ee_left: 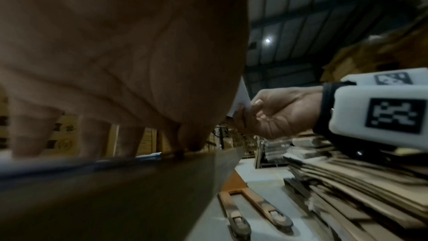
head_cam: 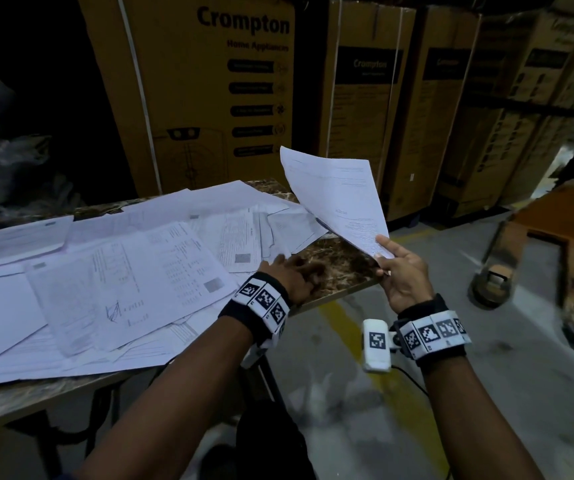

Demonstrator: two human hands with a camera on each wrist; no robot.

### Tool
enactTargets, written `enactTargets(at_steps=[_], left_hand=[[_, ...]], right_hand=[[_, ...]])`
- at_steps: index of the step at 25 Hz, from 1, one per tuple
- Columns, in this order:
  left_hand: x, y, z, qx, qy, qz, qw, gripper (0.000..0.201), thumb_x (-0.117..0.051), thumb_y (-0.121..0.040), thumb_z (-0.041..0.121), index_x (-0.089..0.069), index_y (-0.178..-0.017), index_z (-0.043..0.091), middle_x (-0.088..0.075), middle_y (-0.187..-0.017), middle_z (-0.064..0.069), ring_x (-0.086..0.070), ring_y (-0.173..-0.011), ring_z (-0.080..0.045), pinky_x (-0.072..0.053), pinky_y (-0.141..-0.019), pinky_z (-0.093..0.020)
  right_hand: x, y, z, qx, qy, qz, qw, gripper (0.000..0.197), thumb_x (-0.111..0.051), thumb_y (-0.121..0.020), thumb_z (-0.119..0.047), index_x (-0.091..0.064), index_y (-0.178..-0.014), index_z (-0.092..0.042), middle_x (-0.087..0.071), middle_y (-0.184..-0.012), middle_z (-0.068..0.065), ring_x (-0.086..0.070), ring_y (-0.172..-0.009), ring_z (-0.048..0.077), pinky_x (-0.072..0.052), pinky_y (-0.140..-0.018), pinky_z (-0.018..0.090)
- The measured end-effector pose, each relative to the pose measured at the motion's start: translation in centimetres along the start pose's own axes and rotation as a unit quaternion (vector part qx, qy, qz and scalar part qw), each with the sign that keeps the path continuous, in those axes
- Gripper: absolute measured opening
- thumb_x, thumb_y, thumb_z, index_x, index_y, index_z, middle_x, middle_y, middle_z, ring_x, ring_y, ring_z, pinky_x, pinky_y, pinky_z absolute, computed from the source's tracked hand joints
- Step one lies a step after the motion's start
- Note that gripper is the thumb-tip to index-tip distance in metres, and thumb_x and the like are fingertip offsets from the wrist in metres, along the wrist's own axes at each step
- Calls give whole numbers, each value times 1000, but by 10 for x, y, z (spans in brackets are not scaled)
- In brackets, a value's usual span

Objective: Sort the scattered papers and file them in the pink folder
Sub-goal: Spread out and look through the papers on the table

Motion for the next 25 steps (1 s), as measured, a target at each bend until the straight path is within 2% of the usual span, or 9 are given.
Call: enactTargets(at_steps=[3, 6, 8, 13, 17, 19, 20, 22, 25], left_hand=[[10, 0, -5, 23, -36, -64, 997, 58, -20, -100, 66, -15, -155, 48, -12, -167, 8, -18, -151, -29, -15, -119, -55], [25, 9, -15, 69, -34, -54, 996, 64, -27, -99, 67, -42, -148, 29, -45, -153, -5, -42, -139, -27, -24, -117, -45], [25, 9, -21, 84, -46, -39, 995, 67, -28, -98, 69, -51, -141, 24, -56, -140, -9, -49, -130, -28, -28, -113, -44], [12, 10, -20, 73, -79, -19, 994, 54, -35, -102, 54, -41, -148, 27, -46, -151, -4, -23, -148, -32, -15, -118, -52], [13, 35, -12, 11, -54, -37, 998, 60, -29, -101, 60, -51, -139, 20, -53, -143, -7, -45, -132, -29, -33, -106, -44], [7, 53, -16, -24, -33, -34, 999, 57, -27, -102, 58, -53, -137, 20, -55, -140, -5, -48, -129, -28, -36, -102, -41], [4, 64, -19, -41, -17, -28, 999, 54, -28, -103, 56, -53, -137, 22, -56, -138, -2, -50, -129, -26, -38, -102, -40], [-6, 82, -29, -70, 24, -8, 997, 48, -31, -103, 55, -53, -135, 26, -58, -134, 2, -52, -126, -22, -41, -101, -39], [-22, 100, -49, -91, 69, 43, 993, 64, -28, -90, 67, -51, -136, 28, -57, -133, 5, -51, -126, -19, -43, -101, -40]], right_hand=[[1, -7, 2, -8, 35, -16, 999, 43, -49, -94, 14, -60, -131, -4, -62, -122, 16, -61, -60, 11, -43, -43, 15], [8, -12, 5, -9, 57, -17, 998, 43, -50, -92, 15, -62, -128, -5, -64, -118, 11, -64, -61, 8, -43, -43, 14], [12, -14, 7, -5, 66, -24, 997, 42, -50, -92, 15, -62, -128, -5, -67, -109, 8, -65, -59, 6, -43, -43, 14], [17, -23, 5, 12, 182, -22, 983, 41, -51, -91, 13, -67, -122, -9, -69, -110, 12, -58, -55, 7, -41, -43, 16], [10, -31, 2, 52, 301, -51, 951, 42, -51, -89, 14, -69, -116, -13, -63, -112, 18, -46, -52, 12, -36, -39, 19], [6, -33, 1, 87, 374, -57, 922, 42, -52, -89, 11, -69, -118, -14, -63, -120, 16, -57, -69, 19, -47, -50, 22], [3, -34, -1, 107, 418, -58, 900, 42, -53, -89, 9, -69, -119, -15, -63, -125, 13, -63, -88, 23, -55, -66, 27], [-1, -33, -3, 131, 521, -61, 841, 42, -55, -90, 4, -68, -123, -20, -61, -135, 8, -57, -121, 27, -51, -98, 38], [-8, -33, -1, 143, 618, -80, 769, 47, -55, -92, 1, -63, -131, -23, -54, -142, 9, -50, -129, 31, -46, -105, 40]])
Point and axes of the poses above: each hand's wrist, its own y-axis away from the middle knuckle, its own x-axis out of the back of the hand, z = x × y, the point moved 2 cm from there along -y, towards the middle knuckle
